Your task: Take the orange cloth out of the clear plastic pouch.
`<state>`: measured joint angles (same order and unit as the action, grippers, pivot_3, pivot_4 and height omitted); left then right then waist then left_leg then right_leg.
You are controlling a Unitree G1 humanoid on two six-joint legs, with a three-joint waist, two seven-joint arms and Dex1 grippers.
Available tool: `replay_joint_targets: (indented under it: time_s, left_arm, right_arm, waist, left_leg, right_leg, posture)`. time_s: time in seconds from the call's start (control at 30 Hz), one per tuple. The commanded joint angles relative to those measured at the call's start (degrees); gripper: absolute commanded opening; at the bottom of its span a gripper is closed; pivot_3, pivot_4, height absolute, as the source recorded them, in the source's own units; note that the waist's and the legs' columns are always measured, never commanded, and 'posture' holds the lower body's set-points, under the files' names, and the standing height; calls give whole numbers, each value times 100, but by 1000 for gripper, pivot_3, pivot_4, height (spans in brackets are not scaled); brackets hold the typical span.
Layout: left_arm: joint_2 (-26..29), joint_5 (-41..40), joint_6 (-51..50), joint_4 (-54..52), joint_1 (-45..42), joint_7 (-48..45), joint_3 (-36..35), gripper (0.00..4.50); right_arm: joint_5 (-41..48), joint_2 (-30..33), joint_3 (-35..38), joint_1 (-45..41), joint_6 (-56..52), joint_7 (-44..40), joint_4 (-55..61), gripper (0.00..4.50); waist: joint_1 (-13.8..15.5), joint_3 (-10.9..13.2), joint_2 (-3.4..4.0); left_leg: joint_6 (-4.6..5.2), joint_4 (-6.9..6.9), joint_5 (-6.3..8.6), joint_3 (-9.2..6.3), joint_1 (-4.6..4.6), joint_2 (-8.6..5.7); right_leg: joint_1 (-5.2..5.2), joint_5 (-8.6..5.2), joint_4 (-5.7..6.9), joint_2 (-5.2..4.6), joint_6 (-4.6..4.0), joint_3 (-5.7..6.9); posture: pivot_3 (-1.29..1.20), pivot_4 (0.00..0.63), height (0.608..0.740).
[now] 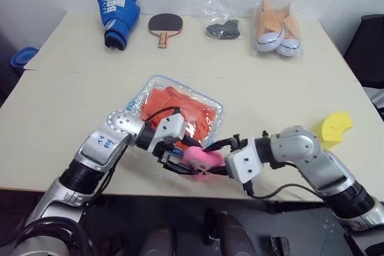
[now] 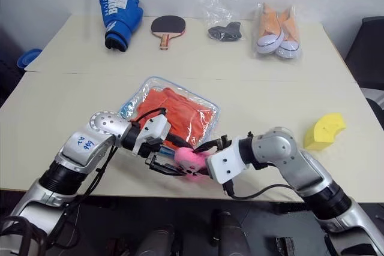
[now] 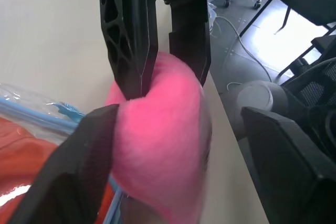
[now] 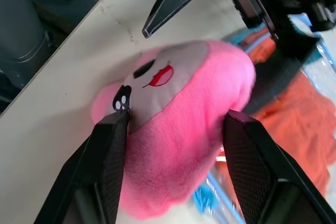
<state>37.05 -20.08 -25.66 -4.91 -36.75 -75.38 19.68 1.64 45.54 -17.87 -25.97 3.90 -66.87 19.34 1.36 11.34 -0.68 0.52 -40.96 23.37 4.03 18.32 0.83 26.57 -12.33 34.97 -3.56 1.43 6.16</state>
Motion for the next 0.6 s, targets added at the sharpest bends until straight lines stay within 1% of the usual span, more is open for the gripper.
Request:
replay_joint_targets:
  time_s: [0.03,0.13,0.27,0.3,0.4,0.6]
  left_arm:
    - [141,-20,180,-47,97,-221,-150,2402]
    - [239,-105,199,-146,200,-293,-283,1446]
    - [257,-98,210,-207,297,-270,-356,260]
    - [271,-100,207,-245,332,-273,-371,30]
    - [349,-111,193,-373,441,-322,-426,11]
    - [584,-20,181,-572,686,-345,-418,11]
  right_arm:
    - [156,382,548,70,10,-54,179,2709]
    - [78,562,645,110,296,-107,-205,2709]
    - [250,353,586,-62,164,-89,-377,2709]
    - [209,303,544,-133,228,-92,-465,2709]
    - [-87,177,369,-365,671,-109,-853,2709]
    - [-708,-368,-244,-1066,1612,-82,-1667,2709]
  waist:
    - [0,0,0]
    - [-10,0,0]
    - [-14,0,0]
    - [-16,0,0]
    - [-15,0,0]
    - [-54,0,1]
  left_leg:
    - [0,0,0,0,0,0]
    - [1,1,1,-1,-1,1]
    - [1,1,2,0,-1,2]
    - [1,1,2,0,-1,2]
    - [1,1,2,-1,-1,2]
    - [1,2,2,-2,-2,4]
  right_leg:
    - [0,0,0,0,0,0]
    - [0,0,-2,2,0,0]
    - [-1,0,-1,2,0,-1]
    - [-1,0,-1,3,0,-1]
    - [-1,0,0,2,0,-1]
    - [0,-1,1,3,-1,-1]
  posture:
    - [0,150,740]
    - [0,150,740]
    - [0,150,740]
    - [0,150,740]
    - [0,150,740]
    - [0,150,740]
